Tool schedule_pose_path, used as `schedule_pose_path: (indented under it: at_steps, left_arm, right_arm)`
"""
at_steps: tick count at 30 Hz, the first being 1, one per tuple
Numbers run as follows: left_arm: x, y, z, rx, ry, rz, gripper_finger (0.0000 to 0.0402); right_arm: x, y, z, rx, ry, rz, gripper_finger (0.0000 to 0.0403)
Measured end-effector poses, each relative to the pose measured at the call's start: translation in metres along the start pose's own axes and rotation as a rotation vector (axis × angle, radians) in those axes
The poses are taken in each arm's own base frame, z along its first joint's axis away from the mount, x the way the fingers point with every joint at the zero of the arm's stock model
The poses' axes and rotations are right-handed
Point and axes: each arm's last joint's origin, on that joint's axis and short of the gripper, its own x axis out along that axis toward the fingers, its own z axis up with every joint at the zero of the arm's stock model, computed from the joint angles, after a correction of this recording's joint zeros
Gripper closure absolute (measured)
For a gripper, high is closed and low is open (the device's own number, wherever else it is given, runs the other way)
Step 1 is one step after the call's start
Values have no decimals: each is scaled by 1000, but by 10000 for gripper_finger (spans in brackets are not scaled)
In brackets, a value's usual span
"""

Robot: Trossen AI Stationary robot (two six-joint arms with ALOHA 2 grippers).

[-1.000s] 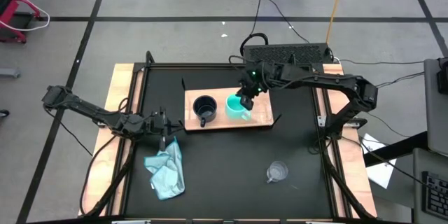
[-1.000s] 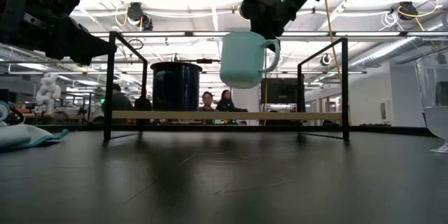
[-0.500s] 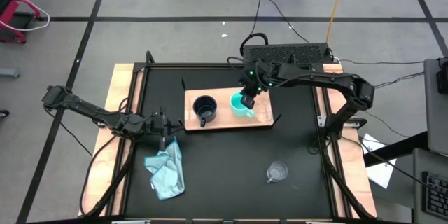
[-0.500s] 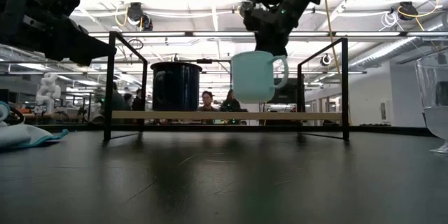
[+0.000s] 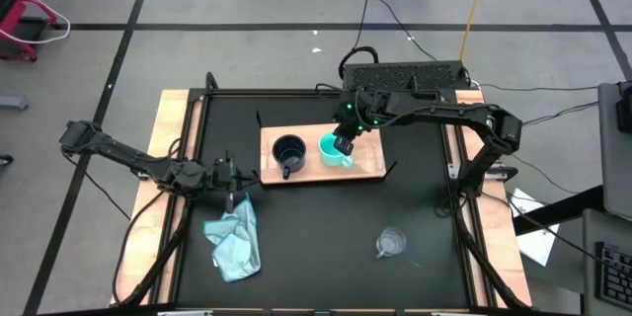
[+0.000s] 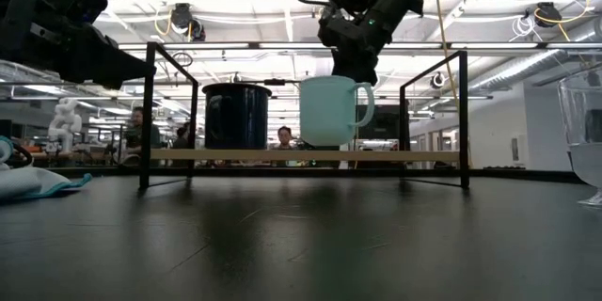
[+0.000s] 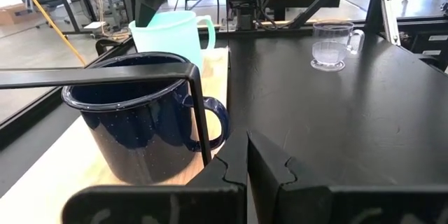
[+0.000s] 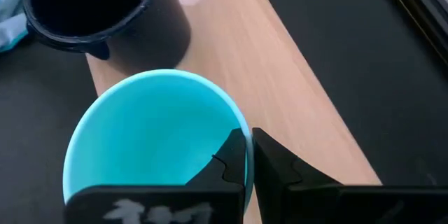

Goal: Stack small to large cups/mugs on shelf
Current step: Put the light blue mug to the right of the dark blue mug on the shelf

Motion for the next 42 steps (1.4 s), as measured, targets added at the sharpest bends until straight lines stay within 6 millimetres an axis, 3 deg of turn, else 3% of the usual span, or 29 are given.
schedule_pose_path:
  at_steps: [15,32,42]
  left_arm:
    - [0,0,-4,16,40,0,396]
    - [0,0,-4,15,40,0,396]
    - [0,0,-4,15,40,0,396]
  right_arm:
    - [17,7,-3,30,32,11,400]
    - [19,13,-2,-11,15,-3,398]
    - [21,21,-6,-29,39,-16,368]
